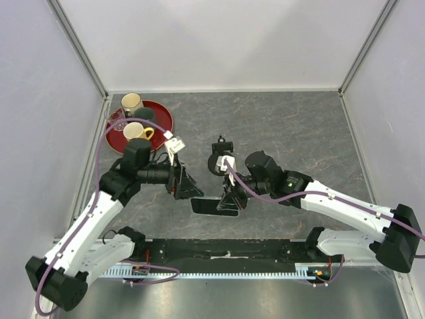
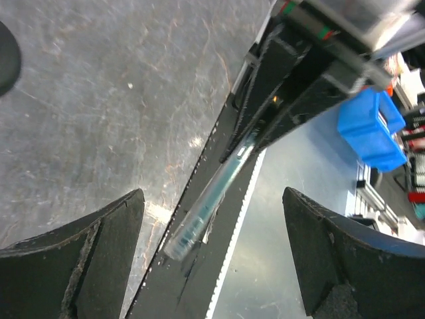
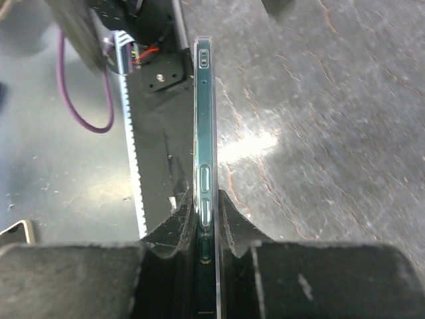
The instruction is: Place the phone on the phone stand
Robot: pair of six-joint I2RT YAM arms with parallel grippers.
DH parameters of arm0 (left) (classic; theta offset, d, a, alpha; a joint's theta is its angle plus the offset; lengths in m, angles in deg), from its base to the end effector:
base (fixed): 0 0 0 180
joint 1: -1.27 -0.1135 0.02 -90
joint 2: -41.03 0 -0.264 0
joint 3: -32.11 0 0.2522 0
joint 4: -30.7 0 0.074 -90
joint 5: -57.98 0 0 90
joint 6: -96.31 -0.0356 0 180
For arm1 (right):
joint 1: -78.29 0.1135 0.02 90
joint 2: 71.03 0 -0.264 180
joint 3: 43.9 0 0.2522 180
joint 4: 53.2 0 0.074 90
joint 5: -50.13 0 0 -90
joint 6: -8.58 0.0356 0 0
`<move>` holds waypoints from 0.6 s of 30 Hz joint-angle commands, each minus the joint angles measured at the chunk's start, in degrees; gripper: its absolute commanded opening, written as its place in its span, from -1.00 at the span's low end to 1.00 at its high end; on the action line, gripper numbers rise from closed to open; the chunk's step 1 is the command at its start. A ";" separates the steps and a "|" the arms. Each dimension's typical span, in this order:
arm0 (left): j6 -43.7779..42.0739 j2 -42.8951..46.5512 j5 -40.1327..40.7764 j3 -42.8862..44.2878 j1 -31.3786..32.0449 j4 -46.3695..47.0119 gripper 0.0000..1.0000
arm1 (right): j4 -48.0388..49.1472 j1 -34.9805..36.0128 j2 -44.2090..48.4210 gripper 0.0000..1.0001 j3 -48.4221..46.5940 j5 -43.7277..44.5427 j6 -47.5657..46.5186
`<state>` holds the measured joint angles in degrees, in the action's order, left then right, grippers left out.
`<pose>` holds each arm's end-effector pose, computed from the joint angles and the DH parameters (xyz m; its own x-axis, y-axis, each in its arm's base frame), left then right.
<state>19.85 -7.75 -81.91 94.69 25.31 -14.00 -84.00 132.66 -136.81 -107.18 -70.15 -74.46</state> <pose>0.1479 -0.0958 0.3225 -0.6577 0.1282 -0.7423 0.7280 0.3611 -0.5827 0.1317 0.2146 0.2858 -0.4323 -0.4235 -0.7961 -0.9017 0.2134 0.3761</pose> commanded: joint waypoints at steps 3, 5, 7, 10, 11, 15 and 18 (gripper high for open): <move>-7.47 -4.40 -6.97 1.46 3.48 0.27 0.82 | 3.85 -1.02 -0.67 -1.00 -6.29 -13.65 -3.88; -7.74 -4.58 -8.12 1.11 4.44 0.26 0.80 | 3.94 -1.72 -0.49 -1.00 -6.38 -16.37 -3.97; -8.00 -4.23 -10.12 0.40 5.58 0.53 0.74 | 4.03 -2.16 0.03 -1.00 -6.29 -17.00 -3.97; -7.04 -2.65 -11.72 -0.65 7.16 1.93 0.66 | 4.56 -3.30 0.65 -1.00 -6.12 -18.23 -3.89; -6.95 -2.38 -11.46 -0.83 7.43 2.02 0.66 | 4.73 -3.91 0.74 -1.00 -6.20 -19.02 -3.62; -6.07 -3.69 -12.33 -0.92 8.57 2.37 0.68 | 5.96 -5.15 0.21 -1.00 -7.26 -22.09 -2.22; -6.33 -4.66 -11.38 -0.83 10.42 1.85 0.51 | 6.49 -6.03 0.12 -1.00 -7.96 -23.42 -0.99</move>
<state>15.15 -11.42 -91.46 93.90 33.94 -13.83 -83.74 127.54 -137.94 -110.61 -87.86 -76.71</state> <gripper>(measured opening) 0.805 0.173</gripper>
